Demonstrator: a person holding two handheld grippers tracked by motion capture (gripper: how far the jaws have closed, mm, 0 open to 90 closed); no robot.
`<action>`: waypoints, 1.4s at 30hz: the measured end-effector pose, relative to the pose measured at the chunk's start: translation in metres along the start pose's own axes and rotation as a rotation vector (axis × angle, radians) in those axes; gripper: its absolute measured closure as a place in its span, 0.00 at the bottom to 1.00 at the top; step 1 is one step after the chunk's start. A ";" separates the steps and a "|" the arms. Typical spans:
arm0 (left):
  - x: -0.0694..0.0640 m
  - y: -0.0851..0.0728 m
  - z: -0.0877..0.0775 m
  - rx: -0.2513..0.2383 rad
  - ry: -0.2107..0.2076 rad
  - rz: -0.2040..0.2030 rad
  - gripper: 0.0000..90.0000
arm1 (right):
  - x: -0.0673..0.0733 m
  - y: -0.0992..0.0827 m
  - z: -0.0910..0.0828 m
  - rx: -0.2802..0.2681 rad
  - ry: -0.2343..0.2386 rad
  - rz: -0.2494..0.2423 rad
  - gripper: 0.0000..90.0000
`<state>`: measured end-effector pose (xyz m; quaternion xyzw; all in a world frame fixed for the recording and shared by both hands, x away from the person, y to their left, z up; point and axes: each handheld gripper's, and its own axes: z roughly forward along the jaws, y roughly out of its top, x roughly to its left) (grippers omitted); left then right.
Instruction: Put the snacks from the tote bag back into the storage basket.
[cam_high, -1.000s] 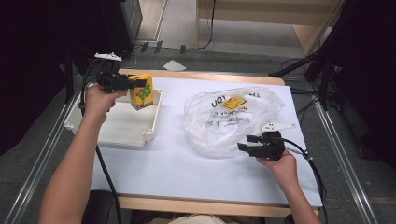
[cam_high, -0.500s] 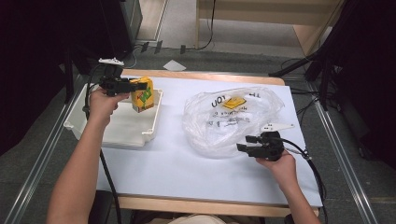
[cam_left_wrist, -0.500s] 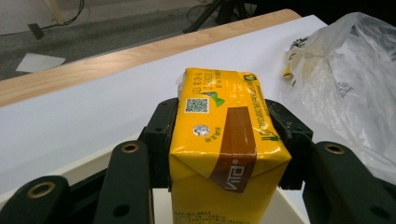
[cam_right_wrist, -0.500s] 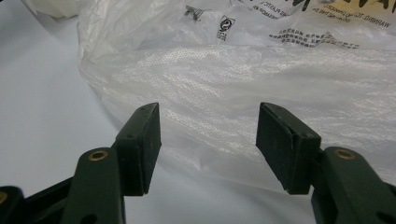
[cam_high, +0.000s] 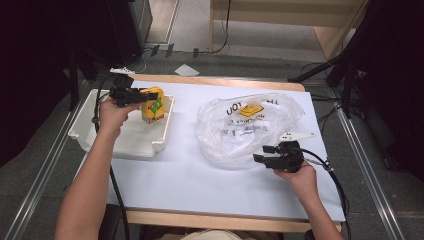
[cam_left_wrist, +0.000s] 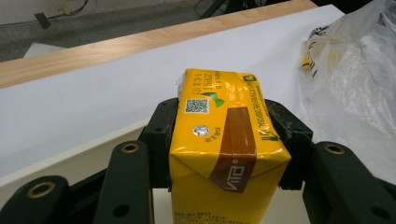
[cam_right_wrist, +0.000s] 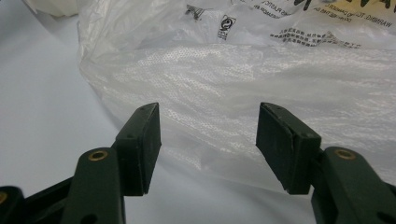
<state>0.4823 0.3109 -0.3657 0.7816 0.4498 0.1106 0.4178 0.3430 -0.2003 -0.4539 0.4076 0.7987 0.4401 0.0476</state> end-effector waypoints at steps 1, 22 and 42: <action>0.001 0.000 0.001 -0.002 0.004 0.002 0.58 | 0.000 0.000 0.000 -0.001 -0.001 0.002 0.46; -0.005 -0.017 0.018 0.016 -0.009 0.034 0.57 | 0.000 0.000 0.000 0.002 0.000 -0.002 0.46; -0.007 -0.041 0.008 0.014 -0.032 0.028 0.53 | 0.000 -0.001 0.002 0.008 -0.004 -0.002 0.46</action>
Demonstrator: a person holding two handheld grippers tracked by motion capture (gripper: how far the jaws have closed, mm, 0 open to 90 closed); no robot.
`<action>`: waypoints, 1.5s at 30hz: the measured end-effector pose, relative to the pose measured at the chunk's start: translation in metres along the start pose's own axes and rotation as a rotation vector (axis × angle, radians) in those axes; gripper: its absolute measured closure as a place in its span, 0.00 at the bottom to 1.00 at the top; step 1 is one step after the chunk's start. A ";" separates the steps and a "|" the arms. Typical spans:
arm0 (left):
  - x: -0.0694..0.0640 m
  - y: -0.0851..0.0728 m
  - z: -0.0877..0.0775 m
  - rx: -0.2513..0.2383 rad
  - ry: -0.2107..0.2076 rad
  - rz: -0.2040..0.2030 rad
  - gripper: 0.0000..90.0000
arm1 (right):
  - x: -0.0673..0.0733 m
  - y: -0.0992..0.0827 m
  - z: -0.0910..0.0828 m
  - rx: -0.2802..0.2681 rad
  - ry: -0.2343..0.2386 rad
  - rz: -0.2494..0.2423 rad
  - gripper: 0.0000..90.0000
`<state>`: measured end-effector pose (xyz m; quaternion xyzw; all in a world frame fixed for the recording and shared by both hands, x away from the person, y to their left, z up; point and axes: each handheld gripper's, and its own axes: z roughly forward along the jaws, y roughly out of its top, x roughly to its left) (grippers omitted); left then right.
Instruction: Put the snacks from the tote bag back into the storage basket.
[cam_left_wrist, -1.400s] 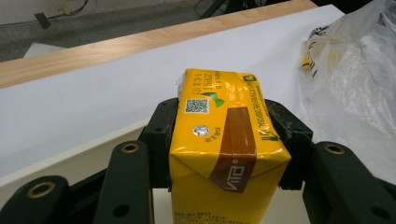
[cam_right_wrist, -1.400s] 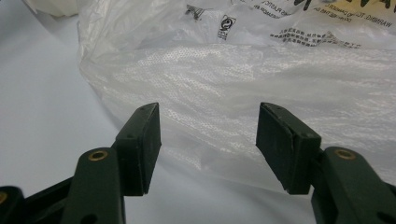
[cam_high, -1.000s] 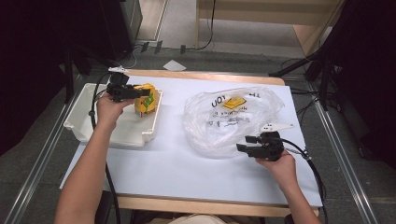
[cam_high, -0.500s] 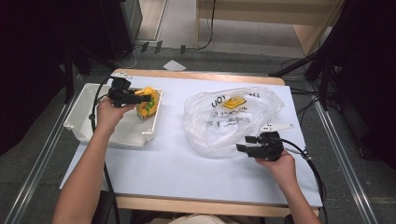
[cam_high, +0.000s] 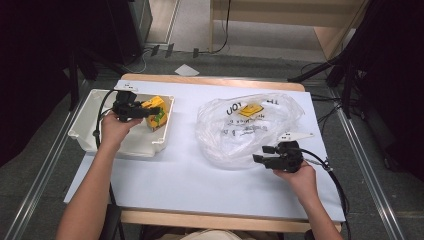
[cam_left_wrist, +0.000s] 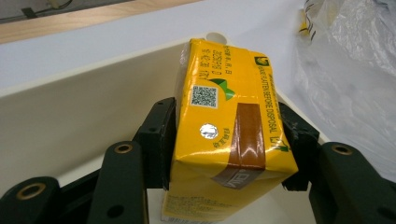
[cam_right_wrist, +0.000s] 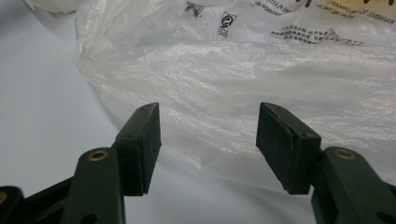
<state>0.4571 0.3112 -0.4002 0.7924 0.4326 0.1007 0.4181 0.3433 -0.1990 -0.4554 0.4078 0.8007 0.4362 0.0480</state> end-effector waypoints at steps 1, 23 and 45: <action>0.001 0.000 0.000 0.008 -0.003 -0.003 0.52 | 0.000 0.000 0.000 0.000 0.000 0.000 0.46; -0.011 0.008 -0.034 -0.032 0.015 -0.011 0.49 | 0.000 0.000 0.000 0.001 0.003 0.002 0.46; -0.025 -0.016 -0.066 -0.023 0.045 -0.022 0.50 | -0.005 0.006 -0.002 -0.017 0.003 0.007 0.46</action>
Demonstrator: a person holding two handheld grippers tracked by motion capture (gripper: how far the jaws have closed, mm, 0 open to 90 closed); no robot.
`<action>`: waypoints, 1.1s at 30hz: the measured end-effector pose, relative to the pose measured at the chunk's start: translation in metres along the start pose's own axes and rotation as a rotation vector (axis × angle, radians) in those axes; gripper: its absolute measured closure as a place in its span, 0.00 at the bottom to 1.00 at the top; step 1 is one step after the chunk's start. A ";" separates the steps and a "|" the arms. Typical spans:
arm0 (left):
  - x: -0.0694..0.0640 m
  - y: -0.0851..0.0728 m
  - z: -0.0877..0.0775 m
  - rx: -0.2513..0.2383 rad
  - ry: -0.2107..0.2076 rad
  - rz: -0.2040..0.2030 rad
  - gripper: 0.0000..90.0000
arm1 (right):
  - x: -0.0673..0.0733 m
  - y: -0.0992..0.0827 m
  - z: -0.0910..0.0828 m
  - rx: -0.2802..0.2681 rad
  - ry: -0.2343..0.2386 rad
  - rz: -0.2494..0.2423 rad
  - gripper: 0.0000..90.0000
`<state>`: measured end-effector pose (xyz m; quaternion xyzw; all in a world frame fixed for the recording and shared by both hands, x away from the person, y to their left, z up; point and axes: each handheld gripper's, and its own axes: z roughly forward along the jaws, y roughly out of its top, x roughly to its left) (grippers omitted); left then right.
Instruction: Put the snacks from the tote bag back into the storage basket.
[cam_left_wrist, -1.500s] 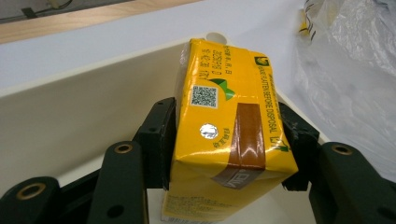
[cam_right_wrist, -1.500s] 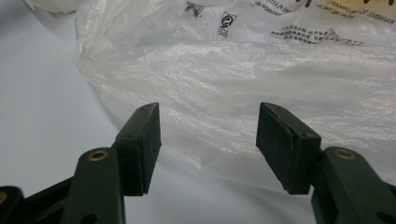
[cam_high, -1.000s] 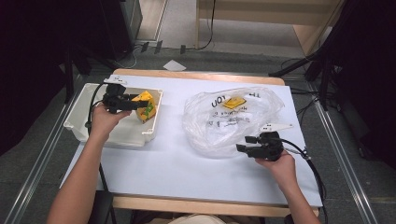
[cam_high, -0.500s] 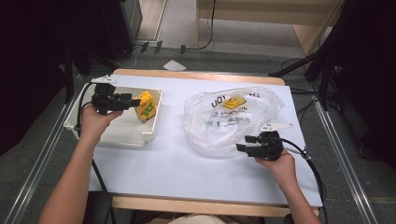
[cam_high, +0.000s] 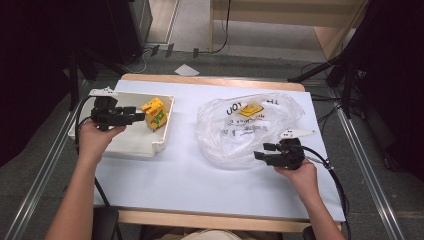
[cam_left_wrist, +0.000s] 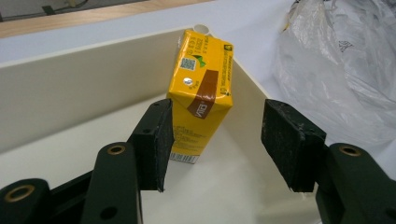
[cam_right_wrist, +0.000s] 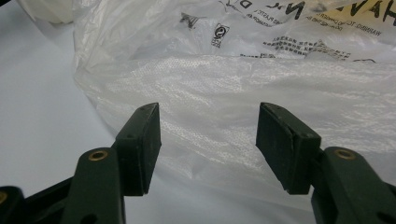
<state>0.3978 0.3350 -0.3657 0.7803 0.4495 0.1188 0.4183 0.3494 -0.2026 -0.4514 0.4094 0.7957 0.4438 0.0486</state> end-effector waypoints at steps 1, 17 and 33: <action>0.000 -0.002 -0.001 -0.010 -0.013 -0.010 0.50 | 0.000 0.000 0.000 -0.001 0.000 -0.001 0.46; -0.009 -0.026 0.004 0.025 -0.007 0.017 0.59 | 0.001 0.001 0.001 0.000 0.003 -0.017 0.46; -0.013 -0.041 0.023 0.055 -0.034 0.011 0.78 | 0.001 0.001 0.001 0.006 -0.001 -0.027 0.46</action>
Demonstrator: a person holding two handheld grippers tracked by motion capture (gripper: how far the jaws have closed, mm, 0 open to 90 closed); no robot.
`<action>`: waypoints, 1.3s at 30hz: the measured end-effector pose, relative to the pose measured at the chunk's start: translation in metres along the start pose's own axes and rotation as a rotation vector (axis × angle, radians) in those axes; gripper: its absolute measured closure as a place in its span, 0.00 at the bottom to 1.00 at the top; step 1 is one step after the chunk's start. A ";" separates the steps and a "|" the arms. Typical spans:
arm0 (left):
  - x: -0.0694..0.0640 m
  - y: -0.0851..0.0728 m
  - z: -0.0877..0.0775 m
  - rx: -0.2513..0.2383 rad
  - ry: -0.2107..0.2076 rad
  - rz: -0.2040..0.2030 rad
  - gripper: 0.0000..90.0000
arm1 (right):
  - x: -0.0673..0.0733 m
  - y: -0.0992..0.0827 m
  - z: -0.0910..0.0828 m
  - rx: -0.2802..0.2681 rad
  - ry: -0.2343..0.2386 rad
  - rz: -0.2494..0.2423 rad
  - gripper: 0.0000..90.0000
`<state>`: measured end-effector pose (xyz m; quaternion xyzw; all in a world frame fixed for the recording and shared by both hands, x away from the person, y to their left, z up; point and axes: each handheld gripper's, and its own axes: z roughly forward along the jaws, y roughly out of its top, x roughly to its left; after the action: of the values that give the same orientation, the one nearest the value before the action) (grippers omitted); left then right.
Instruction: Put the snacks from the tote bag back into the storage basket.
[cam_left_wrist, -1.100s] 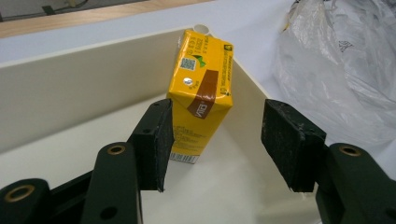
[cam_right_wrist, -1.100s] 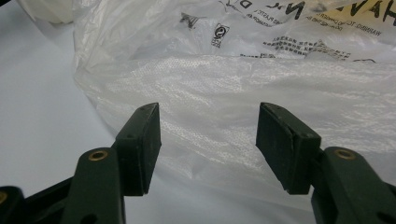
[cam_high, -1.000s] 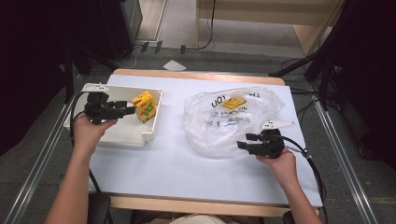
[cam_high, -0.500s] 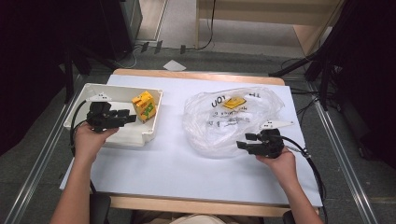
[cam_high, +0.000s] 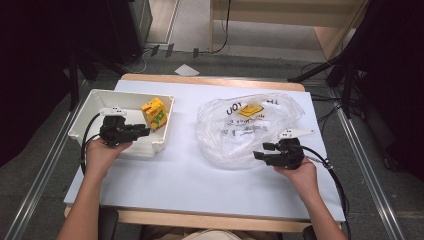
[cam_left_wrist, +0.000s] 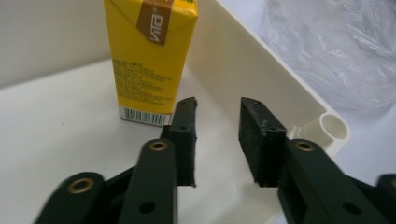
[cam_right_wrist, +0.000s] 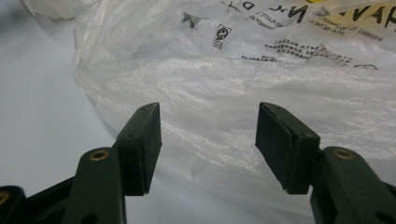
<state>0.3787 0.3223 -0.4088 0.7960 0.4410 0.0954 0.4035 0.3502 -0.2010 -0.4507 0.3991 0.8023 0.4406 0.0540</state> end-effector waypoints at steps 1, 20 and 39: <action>0.000 0.000 0.001 0.006 -0.010 -0.008 0.82 | 0.000 0.000 0.000 0.000 0.000 0.000 0.46; 0.006 0.006 0.025 -0.008 -0.012 -0.009 1.00 | 0.005 -0.002 0.002 0.010 0.005 -0.011 0.48; 0.012 0.006 0.038 0.017 0.011 -0.002 1.00 | 0.007 -0.004 0.002 0.019 0.004 -0.012 0.48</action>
<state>0.4086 0.3084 -0.4319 0.7985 0.4445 0.0956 0.3945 0.3439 -0.1959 -0.4530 0.3937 0.8089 0.4337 0.0512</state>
